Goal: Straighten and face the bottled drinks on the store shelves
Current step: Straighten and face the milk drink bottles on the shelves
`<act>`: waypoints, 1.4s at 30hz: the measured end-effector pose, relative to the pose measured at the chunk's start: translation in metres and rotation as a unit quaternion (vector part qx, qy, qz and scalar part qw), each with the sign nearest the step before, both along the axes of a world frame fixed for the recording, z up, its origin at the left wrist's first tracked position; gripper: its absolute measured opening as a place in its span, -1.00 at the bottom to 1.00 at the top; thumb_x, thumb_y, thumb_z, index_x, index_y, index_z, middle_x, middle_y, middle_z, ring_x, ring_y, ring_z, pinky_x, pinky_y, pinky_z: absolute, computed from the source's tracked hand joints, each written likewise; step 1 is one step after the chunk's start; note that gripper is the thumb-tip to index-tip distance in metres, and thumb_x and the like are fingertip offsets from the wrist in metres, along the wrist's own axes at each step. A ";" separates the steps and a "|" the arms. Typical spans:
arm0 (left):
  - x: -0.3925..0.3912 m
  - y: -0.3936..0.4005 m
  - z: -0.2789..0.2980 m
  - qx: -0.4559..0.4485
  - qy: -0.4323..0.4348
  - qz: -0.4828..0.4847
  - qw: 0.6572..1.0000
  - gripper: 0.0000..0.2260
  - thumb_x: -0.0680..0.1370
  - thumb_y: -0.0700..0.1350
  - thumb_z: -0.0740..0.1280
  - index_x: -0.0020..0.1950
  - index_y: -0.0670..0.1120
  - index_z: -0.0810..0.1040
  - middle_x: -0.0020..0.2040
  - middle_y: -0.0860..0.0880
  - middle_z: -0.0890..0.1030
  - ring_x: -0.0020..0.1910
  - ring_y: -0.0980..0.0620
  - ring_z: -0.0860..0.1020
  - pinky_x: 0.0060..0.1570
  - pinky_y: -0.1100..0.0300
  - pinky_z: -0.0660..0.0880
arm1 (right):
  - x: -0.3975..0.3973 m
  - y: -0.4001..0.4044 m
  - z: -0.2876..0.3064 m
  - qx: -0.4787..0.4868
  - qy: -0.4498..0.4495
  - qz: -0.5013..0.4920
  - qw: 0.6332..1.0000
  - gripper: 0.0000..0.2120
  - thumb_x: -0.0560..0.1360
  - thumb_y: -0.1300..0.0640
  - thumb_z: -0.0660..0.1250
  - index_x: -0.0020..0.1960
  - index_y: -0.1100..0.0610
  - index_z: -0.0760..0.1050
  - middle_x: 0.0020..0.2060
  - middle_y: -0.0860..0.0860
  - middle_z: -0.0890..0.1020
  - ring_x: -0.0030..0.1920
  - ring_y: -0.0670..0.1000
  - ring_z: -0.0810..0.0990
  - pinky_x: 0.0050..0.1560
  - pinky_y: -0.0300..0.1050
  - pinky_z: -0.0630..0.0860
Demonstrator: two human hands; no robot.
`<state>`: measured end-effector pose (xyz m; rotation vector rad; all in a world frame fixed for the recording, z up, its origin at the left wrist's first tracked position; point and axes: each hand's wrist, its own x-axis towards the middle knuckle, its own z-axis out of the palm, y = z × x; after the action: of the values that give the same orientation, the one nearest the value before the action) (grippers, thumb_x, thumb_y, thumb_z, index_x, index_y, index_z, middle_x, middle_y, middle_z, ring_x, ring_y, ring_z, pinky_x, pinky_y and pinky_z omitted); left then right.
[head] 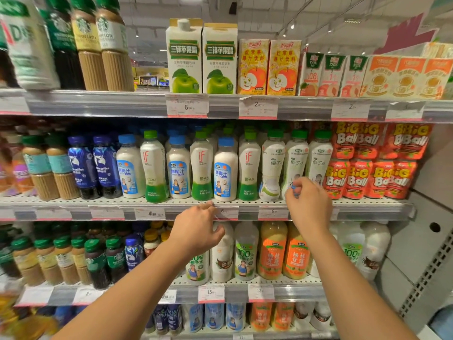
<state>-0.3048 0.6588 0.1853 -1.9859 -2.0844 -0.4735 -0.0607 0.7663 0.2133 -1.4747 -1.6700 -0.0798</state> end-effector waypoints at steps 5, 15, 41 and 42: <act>-0.008 -0.007 -0.008 -0.028 0.008 -0.026 0.999 -0.52 0.53 0.24 0.23 0.39 0.08 0.49 0.58 0.11 0.25 0.47 0.02 0.34 0.17 -0.01 0.57 | -0.047 -0.022 0.038 0.013 -0.098 0.184 0.978 -0.86 0.59 0.00 0.30 0.08 -0.01 0.58 -0.02 -0.11 0.59 -0.07 -0.04 0.59 -0.05 -0.09 0.52; -0.031 -0.013 0.000 -0.112 -0.019 -0.090 0.989 -0.57 0.55 0.19 0.30 0.37 0.07 0.51 0.65 0.14 0.00 0.58 0.04 0.16 0.40 -0.07 0.41 | -0.113 -0.018 0.076 0.018 -0.140 0.234 0.962 -0.60 0.59 0.06 0.29 0.42 0.01 0.42 0.40 -0.11 0.39 0.00 0.01 0.61 0.09 0.03 0.55; -0.061 -0.018 -0.001 -0.105 0.002 -0.174 0.979 -0.52 0.57 0.14 0.28 0.47 0.04 0.42 0.66 0.03 0.04 0.59 -0.05 0.13 0.41 -0.13 0.39 | -0.220 -0.035 0.120 -0.015 -0.269 0.164 0.949 -0.42 0.62 -0.07 0.26 0.59 -0.02 0.21 0.41 0.07 0.45 0.29 0.27 0.51 0.21 0.16 0.52; -0.064 -0.022 0.001 -0.096 -0.010 -0.177 0.979 -0.53 0.58 0.14 0.27 0.47 0.06 0.40 0.65 0.03 0.08 0.57 -0.06 0.17 0.39 -0.12 0.41 | -0.223 -0.036 0.122 -0.022 -0.265 0.150 0.952 -0.45 0.62 -0.07 0.26 0.57 -0.01 0.24 0.38 0.09 0.47 0.28 0.27 0.52 0.20 0.15 0.52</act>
<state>-0.3686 0.6370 0.1861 -2.4907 -1.8500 -0.3616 -0.2840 0.7308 0.3348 -1.2803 -2.3261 -0.2929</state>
